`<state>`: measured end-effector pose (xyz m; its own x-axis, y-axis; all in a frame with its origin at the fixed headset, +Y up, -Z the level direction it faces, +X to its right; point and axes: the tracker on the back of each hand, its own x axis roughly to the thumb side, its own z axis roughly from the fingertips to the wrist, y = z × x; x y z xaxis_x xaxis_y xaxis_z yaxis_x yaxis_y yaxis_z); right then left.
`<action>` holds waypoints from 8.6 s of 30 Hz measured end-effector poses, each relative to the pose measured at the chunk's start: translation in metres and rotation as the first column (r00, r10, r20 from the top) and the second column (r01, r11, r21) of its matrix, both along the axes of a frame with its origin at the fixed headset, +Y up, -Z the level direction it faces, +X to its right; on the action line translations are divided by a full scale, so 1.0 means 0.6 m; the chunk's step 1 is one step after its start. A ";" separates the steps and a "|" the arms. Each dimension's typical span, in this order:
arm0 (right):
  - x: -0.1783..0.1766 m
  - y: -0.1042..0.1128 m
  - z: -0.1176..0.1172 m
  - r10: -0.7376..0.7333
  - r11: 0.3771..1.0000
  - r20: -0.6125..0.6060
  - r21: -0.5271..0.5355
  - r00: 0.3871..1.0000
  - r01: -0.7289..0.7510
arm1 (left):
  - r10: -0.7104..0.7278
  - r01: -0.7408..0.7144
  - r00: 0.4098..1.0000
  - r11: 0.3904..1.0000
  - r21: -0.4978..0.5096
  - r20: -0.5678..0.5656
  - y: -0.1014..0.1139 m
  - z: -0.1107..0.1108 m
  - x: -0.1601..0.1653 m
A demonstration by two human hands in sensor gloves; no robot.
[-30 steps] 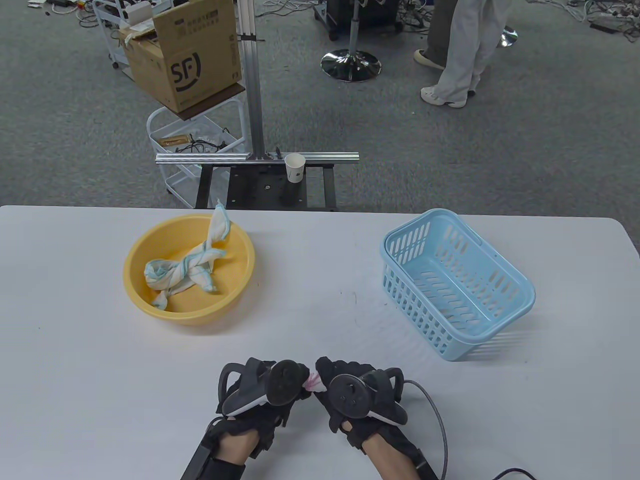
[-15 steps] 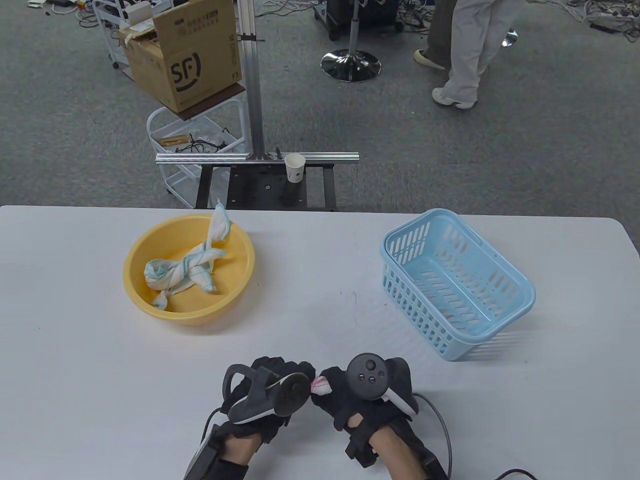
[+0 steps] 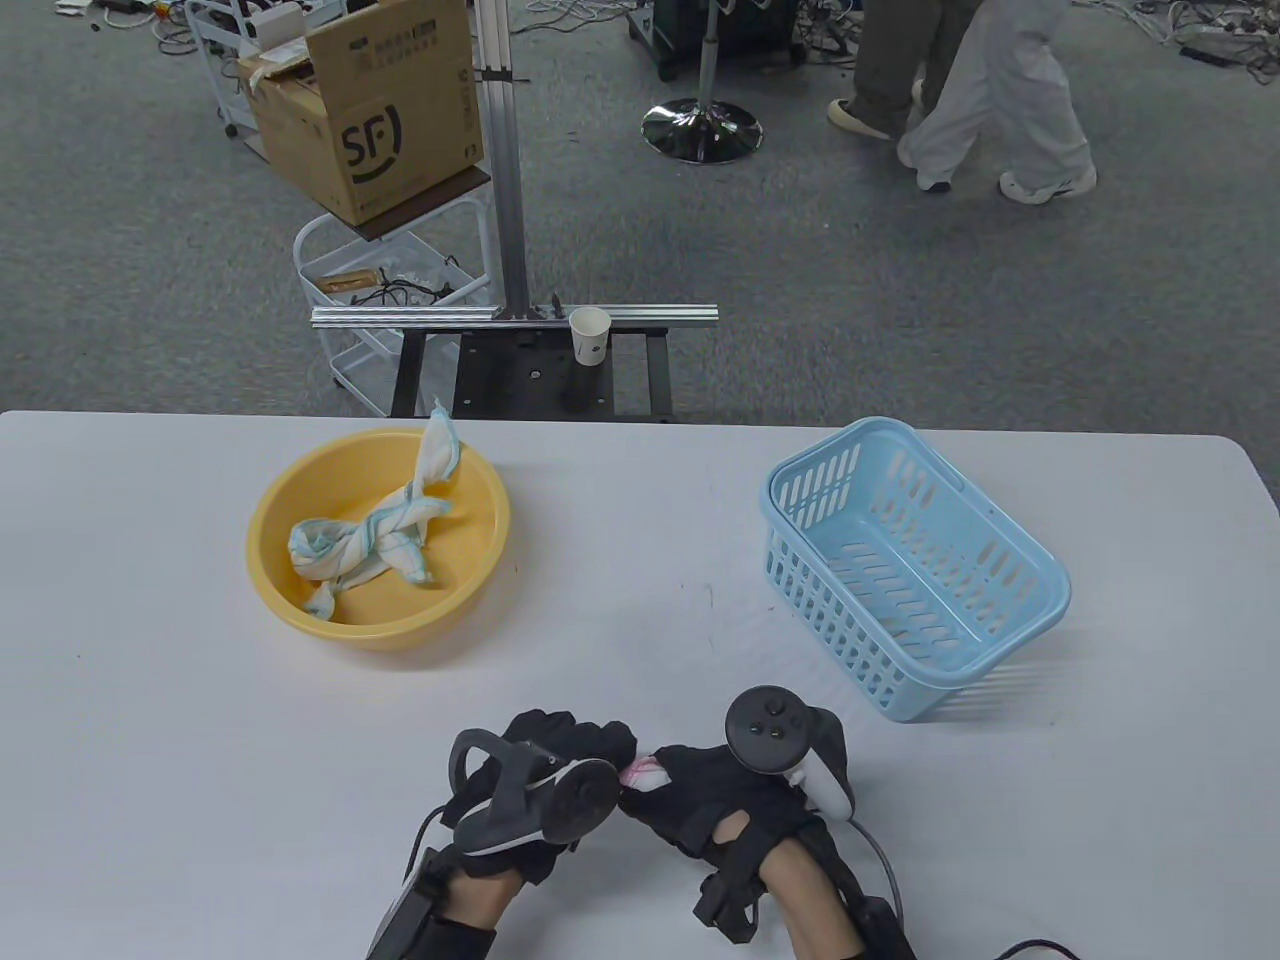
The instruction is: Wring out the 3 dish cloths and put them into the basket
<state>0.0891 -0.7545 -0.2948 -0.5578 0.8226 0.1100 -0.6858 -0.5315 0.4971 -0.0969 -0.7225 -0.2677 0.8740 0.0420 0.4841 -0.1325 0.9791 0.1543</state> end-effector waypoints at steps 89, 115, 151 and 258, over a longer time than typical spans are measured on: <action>0.257 0.144 -0.049 0.192 0.806 0.837 0.164 0.512 -0.569 | 0.289 -0.325 0.916 0.941 -0.094 -0.278 -0.013 -0.028 -0.115; 0.014 0.040 -0.029 0.299 0.682 0.441 0.522 0.846 -0.512 | 0.215 -0.317 0.880 0.930 -0.185 -0.424 -0.040 -0.043 -0.158; 0.024 0.003 -0.009 0.305 0.746 0.376 0.476 0.875 -0.465 | 0.145 -0.291 0.824 0.938 -0.188 -0.548 0.074 -0.098 -0.179; 0.001 -0.003 0.003 0.234 0.792 0.278 0.501 0.932 -0.349 | 0.419 -0.382 0.870 0.906 0.180 -0.261 0.479 -0.038 -0.200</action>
<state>0.0895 -0.7560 -0.2932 -0.8179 0.4591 0.3468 -0.5047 -0.8619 -0.0493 -0.2171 -0.4351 -0.2902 0.8951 0.3765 0.2388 -0.4415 0.8233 0.3567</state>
